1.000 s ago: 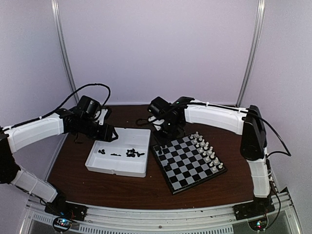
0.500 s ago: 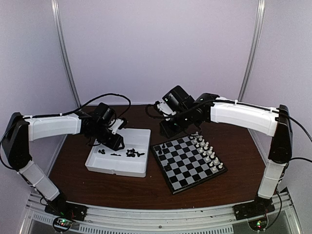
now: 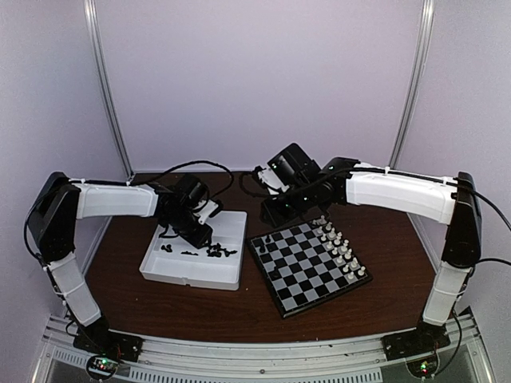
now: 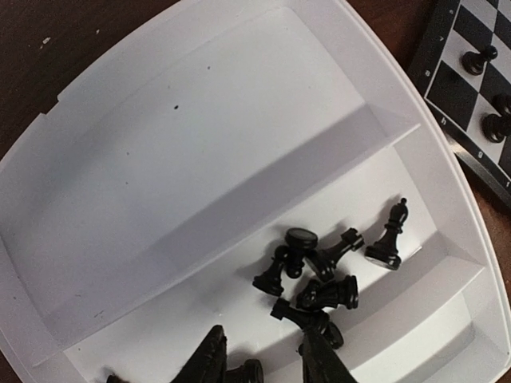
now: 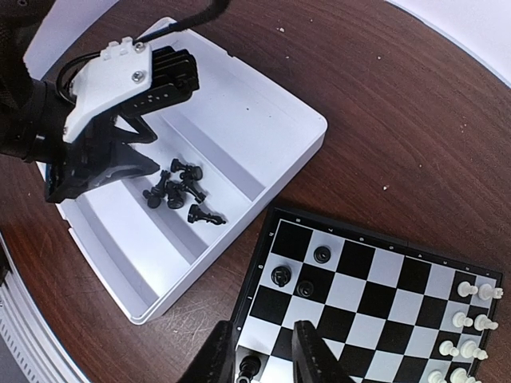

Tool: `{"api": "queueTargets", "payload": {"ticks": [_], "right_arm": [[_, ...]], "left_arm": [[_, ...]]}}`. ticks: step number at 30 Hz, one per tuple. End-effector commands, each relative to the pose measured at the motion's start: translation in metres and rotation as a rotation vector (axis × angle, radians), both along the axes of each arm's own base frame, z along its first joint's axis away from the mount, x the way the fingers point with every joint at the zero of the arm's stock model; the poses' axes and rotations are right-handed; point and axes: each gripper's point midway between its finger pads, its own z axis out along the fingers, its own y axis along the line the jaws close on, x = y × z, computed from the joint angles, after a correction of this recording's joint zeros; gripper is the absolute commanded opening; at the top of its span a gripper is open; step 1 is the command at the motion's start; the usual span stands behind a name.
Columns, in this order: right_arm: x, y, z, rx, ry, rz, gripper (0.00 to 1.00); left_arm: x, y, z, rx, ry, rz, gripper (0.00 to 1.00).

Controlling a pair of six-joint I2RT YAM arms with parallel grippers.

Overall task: Set up the chess pieces on the board
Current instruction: Place the chess piece on the chessboard, then pick up the chess piece from the storage box.

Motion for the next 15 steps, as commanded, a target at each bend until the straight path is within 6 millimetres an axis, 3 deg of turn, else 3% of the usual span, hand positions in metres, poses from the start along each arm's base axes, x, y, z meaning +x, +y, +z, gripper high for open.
{"api": "queueTargets", "payload": {"ticks": [1,15], "right_arm": [[-0.001,-0.002,0.022,0.053,-0.036,-0.005,0.28],[-0.002,-0.002,0.021,0.049,-0.031,-0.004,0.28]], "left_arm": [[0.015,-0.005,0.0,0.028,-0.042,-0.02,0.32],[0.019,-0.012,-0.027,0.084,0.033,-0.069,0.29]]}}
